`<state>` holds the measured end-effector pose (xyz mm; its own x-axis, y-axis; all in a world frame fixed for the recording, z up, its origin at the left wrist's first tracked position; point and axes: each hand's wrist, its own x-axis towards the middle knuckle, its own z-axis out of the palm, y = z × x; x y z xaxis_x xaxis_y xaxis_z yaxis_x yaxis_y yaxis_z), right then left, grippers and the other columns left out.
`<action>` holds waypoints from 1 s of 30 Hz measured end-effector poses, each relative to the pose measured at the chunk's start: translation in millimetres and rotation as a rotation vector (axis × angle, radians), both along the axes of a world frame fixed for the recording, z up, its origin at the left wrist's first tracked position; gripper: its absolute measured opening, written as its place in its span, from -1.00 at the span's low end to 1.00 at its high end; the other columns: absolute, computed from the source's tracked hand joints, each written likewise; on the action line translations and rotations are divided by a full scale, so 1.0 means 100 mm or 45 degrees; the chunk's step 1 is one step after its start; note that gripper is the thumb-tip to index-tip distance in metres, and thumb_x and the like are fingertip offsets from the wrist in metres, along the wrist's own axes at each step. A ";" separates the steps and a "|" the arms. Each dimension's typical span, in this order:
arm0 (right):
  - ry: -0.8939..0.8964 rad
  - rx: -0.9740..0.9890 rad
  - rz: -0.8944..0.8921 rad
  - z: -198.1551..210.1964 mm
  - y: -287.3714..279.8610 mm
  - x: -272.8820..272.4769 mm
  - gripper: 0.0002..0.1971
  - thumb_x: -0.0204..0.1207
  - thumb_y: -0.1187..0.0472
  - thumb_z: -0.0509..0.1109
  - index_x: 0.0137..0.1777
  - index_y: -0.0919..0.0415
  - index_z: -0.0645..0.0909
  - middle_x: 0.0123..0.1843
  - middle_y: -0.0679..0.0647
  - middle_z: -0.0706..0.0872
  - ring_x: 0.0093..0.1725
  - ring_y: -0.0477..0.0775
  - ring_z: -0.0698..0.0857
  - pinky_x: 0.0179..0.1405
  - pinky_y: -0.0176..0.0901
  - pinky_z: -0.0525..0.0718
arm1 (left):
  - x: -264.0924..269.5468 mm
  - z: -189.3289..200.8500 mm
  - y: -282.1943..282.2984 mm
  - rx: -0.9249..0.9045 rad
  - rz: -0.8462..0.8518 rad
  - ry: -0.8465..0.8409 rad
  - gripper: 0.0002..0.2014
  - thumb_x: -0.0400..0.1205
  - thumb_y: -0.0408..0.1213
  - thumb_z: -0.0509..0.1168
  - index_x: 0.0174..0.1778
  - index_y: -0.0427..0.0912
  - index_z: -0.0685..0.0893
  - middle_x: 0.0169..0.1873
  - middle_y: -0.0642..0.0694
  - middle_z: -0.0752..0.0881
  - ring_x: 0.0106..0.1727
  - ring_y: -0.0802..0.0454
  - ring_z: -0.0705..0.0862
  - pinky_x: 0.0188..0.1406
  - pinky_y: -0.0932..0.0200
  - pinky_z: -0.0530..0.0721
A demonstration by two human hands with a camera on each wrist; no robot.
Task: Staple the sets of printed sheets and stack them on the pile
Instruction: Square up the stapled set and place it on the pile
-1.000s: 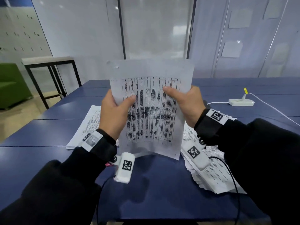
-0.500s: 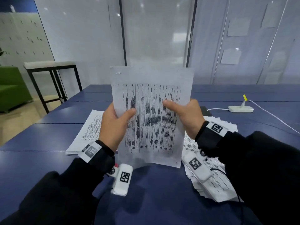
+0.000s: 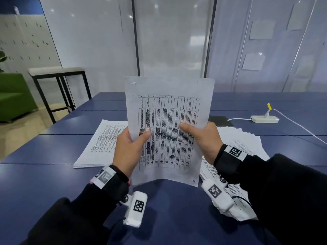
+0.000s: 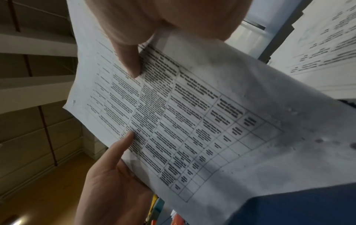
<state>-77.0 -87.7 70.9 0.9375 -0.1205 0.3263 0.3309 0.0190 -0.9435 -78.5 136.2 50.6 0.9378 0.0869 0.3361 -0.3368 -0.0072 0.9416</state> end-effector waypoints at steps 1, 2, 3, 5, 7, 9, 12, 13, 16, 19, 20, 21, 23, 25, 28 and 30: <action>-0.005 0.001 0.013 0.02 -0.01 -0.01 -0.80 0.45 0.21 0.70 -0.16 0.21 0.71 -0.22 -0.01 0.82 -0.17 0.03 0.80 0.03 -0.26 0.74 | 0.01 0.01 0.00 -0.011 0.002 -0.003 -0.73 0.70 -0.30 0.46 0.32 -0.05 0.76 0.11 0.12 0.88 0.15 0.17 0.84 0.17 0.13 0.75; 0.000 0.000 0.013 0.04 -0.02 -0.01 -0.87 0.48 0.28 0.67 -0.12 0.17 0.75 -0.20 -0.06 0.87 -0.14 -0.08 0.84 -0.01 -0.34 0.73 | 0.01 0.02 0.00 -0.022 0.003 -0.007 -0.73 0.70 -0.31 0.45 0.32 -0.06 0.76 0.12 0.12 0.88 0.15 0.16 0.84 0.17 0.14 0.74; -0.010 -0.012 0.020 0.05 -0.03 -0.02 -0.86 0.50 0.32 0.64 -0.16 0.12 0.74 -0.27 -0.12 0.85 -0.21 -0.18 0.82 -0.07 -0.40 0.71 | 0.02 0.02 0.00 -0.029 0.002 -0.008 -0.74 0.71 -0.32 0.44 0.32 -0.06 0.76 0.13 0.11 0.88 0.16 0.16 0.84 0.17 0.14 0.74; -0.012 -0.052 0.031 0.02 -0.01 -0.02 -0.65 0.53 0.35 0.61 -0.39 -0.01 0.65 -0.49 -0.23 0.69 -0.44 -0.30 0.65 -0.20 -0.44 0.65 | 0.02 -0.02 -0.02 -0.021 -0.008 0.004 -0.77 0.72 -0.33 0.42 0.27 0.00 0.77 0.12 0.12 0.88 0.17 0.16 0.83 0.19 0.13 0.73; 0.034 -0.059 0.030 -0.02 0.01 -0.04 -0.47 0.56 0.35 0.59 -0.62 -0.04 0.61 -0.58 -0.26 0.58 -0.55 -0.32 0.53 -0.29 -0.46 0.58 | 0.00 -0.06 -0.03 -0.005 -0.017 0.018 -0.79 0.73 -0.31 0.41 0.24 0.03 0.77 0.11 0.12 0.88 0.18 0.15 0.83 0.25 0.06 0.73; 0.033 -0.034 0.038 0.00 0.02 -0.05 -0.44 0.57 0.37 0.57 -0.65 -0.05 0.63 -0.58 -0.25 0.60 -0.56 -0.31 0.57 -0.33 -0.50 0.57 | 0.01 -0.08 -0.02 -0.007 -0.020 0.023 -0.78 0.73 -0.30 0.41 0.27 0.01 0.77 0.12 0.10 0.88 0.19 0.12 0.83 0.30 -0.02 0.73; 0.016 -0.014 0.052 0.04 -0.03 -0.03 -0.83 0.54 0.33 0.60 -0.20 0.06 0.76 -0.33 -0.16 0.83 -0.28 -0.25 0.79 -0.15 -0.42 0.70 | 0.03 -0.06 0.01 -0.021 -0.008 0.043 -0.77 0.73 -0.30 0.41 0.29 0.00 0.77 0.12 0.09 0.88 0.20 0.10 0.83 0.31 -0.06 0.73; 0.020 -0.010 0.061 0.03 -0.03 -0.03 -0.92 0.54 0.32 0.61 -0.09 0.17 0.77 -0.24 -0.08 0.87 -0.19 -0.19 0.83 -0.10 -0.37 0.73 | 0.03 -0.06 0.01 -0.023 -0.003 0.053 -0.76 0.73 -0.30 0.41 0.30 -0.01 0.77 0.12 0.08 0.88 0.20 0.08 0.83 0.33 -0.09 0.73; 0.035 0.011 0.020 -0.03 0.00 -0.04 -0.79 0.52 0.28 0.63 0.05 0.41 0.78 -0.03 0.22 0.90 -0.04 0.02 0.87 -0.03 -0.20 0.80 | 0.00 -0.11 0.00 -0.022 -0.006 0.062 -0.76 0.74 -0.32 0.40 0.31 -0.02 0.76 0.12 0.08 0.88 0.20 0.09 0.83 0.33 -0.07 0.74; -0.023 0.079 0.001 0.03 0.03 -0.07 -0.79 0.53 0.32 0.61 0.14 0.29 0.79 0.06 0.13 0.90 0.08 0.03 0.88 0.07 -0.24 0.80 | -0.01 -0.07 0.00 -0.046 -0.014 0.019 -0.77 0.74 -0.34 0.40 0.27 -0.01 0.77 0.08 0.14 0.88 0.14 0.17 0.83 0.13 0.17 0.74; -0.035 0.096 0.002 0.05 0.03 -0.06 -0.79 0.53 0.33 0.61 0.15 0.25 0.79 0.08 0.11 0.90 0.11 0.04 0.88 0.11 -0.23 0.81 | -0.01 -0.06 0.01 -0.058 -0.009 0.008 -0.78 0.74 -0.32 0.41 0.25 0.02 0.77 0.07 0.15 0.88 0.13 0.17 0.83 0.08 0.21 0.72; -0.053 0.102 0.011 0.07 0.03 -0.05 -0.80 0.53 0.33 0.61 0.14 0.23 0.79 0.08 0.09 0.90 0.11 0.04 0.88 0.12 -0.22 0.81 | 0.00 -0.06 0.01 -0.067 -0.003 -0.003 -0.79 0.73 -0.31 0.42 0.23 0.04 0.77 0.06 0.15 0.88 0.13 0.17 0.83 0.07 0.23 0.71; -0.055 0.108 0.013 0.05 0.04 -0.04 -0.82 0.53 0.34 0.60 0.11 0.19 0.79 0.07 0.07 0.91 0.12 0.03 0.88 0.11 -0.22 0.81 | 0.01 -0.09 0.01 -0.069 0.006 -0.002 -0.79 0.72 -0.31 0.43 0.23 0.04 0.77 0.09 0.13 0.88 0.16 0.15 0.83 0.11 0.19 0.71; -0.028 0.102 -0.001 -0.04 0.05 -0.04 -0.81 0.55 0.32 0.60 0.13 0.16 0.80 0.09 0.06 0.90 0.15 0.04 0.87 0.15 -0.17 0.80 | 0.00 -0.18 -0.01 -0.057 0.004 0.035 -0.78 0.73 -0.32 0.42 0.26 0.00 0.77 0.12 0.07 0.88 0.21 0.09 0.82 0.24 0.03 0.75; 0.012 0.105 -0.017 -0.15 0.05 -0.07 -0.81 0.59 0.26 0.57 0.18 0.15 0.79 0.13 0.03 0.90 0.19 0.03 0.86 0.25 -0.10 0.78 | 0.00 -0.29 -0.01 -0.028 -0.029 0.088 -0.79 0.75 -0.33 0.39 0.27 -0.05 0.77 0.15 0.01 0.88 0.25 0.01 0.82 0.40 -0.19 0.71; 0.013 0.076 -0.017 -0.15 0.01 -0.05 -0.79 0.61 0.26 0.55 0.22 0.18 0.78 0.12 0.02 0.90 0.17 0.01 0.86 0.21 -0.16 0.79 | 0.02 -0.26 0.03 -0.002 -0.073 0.126 -0.79 0.75 -0.33 0.38 0.28 -0.06 0.77 0.16 0.00 0.88 0.25 -0.01 0.82 0.41 -0.20 0.69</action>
<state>-81.8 -87.2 55.6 0.9390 -0.1517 0.3086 0.3218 0.0713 -0.9441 -76.7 138.8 24.6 0.9698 0.0326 0.2417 -0.2421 0.0109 0.9702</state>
